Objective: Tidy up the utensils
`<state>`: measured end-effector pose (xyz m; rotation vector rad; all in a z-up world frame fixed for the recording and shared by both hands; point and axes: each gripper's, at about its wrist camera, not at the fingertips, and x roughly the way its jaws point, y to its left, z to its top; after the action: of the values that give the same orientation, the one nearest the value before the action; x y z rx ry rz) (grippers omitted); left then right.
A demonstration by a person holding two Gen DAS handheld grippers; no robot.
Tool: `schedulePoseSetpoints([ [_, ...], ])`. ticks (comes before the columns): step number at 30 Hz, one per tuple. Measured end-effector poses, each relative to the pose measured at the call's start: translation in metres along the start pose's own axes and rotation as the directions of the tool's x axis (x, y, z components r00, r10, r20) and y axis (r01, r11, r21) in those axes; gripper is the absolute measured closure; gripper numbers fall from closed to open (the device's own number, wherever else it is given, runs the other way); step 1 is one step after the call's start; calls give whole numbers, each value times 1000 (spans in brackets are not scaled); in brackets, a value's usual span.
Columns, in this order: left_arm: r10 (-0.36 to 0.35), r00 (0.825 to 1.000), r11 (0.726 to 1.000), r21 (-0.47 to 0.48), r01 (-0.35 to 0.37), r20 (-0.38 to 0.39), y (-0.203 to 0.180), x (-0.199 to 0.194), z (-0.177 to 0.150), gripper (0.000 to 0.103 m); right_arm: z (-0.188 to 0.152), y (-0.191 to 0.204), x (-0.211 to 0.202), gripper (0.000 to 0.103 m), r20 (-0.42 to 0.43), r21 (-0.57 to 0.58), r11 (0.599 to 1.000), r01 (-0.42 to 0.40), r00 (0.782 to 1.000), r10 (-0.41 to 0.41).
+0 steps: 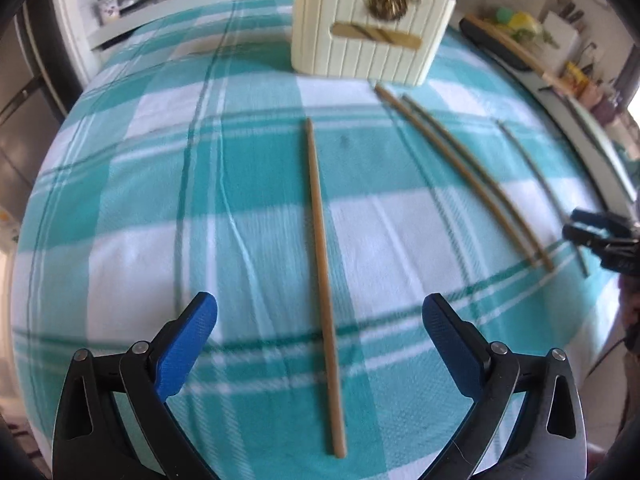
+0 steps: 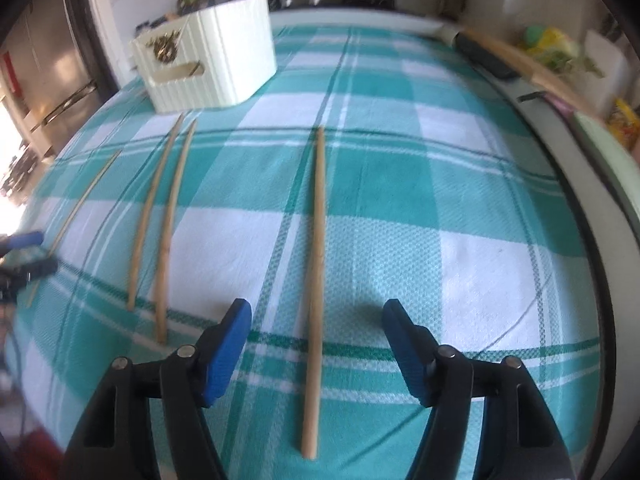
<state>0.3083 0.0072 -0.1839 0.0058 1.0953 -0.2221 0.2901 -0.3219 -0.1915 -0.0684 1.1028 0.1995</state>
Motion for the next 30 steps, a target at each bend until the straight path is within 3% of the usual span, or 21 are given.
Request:
schedulePoseSetpoints([
  [6, -5, 999, 999, 49, 7, -54, 6, 15, 44, 2, 42, -5, 16, 34, -97, -30, 999, -39, 995, 36],
  [9, 44, 994, 996, 86, -35, -103, 4, 34, 58, 16, 68, 2, 31, 34, -105, -76, 997, -12, 994, 4],
  [12, 57, 988, 997, 65, -48, -146, 6, 50, 70, 23, 92, 9, 49, 41, -113, -88, 996, 8, 993, -18],
  [14, 74, 987, 996, 66, -66, -145, 5, 53, 76, 27, 104, 10, 58, 52, -113, -86, 996, 15, 993, -25],
  [16, 91, 987, 994, 75, -82, -130, 2, 55, 82, 47, 115, 13, 64, 66, -94, -82, 996, 41, 994, -49],
  [17, 87, 989, 994, 79, -78, -119, -1, 55, 85, 55, 119, 13, 64, 81, -87, -77, 996, 45, 995, -51],
  [18, 84, 990, 994, 84, -74, -113, -4, 55, 86, 73, 122, 12, 66, 90, -88, -70, 997, 44, 995, -50],
  [19, 85, 991, 993, 93, -75, -106, -6, 55, 87, 93, 125, 12, 67, 97, -88, -59, 997, 42, 995, -48],
  [20, 81, 991, 993, 97, -71, -103, -8, 55, 88, 97, 127, 11, 67, 97, -83, -50, 998, 47, 995, -51],
  [22, 73, 994, 994, 88, -66, -83, -10, 50, 87, 99, 129, 11, 63, 97, -56, -40, 998, 55, 997, -57],
  [25, 82, 996, 991, 100, -84, 17, -18, 26, 82, 98, 126, 11, 35, 97, 38, -20, 999, 26, 999, -25],
  [30, 77, 980, 989, 114, -99, 185, -30, -36, 72, 99, 117, 19, -30, 97, 173, -31, 999, -8, 985, 14],
])
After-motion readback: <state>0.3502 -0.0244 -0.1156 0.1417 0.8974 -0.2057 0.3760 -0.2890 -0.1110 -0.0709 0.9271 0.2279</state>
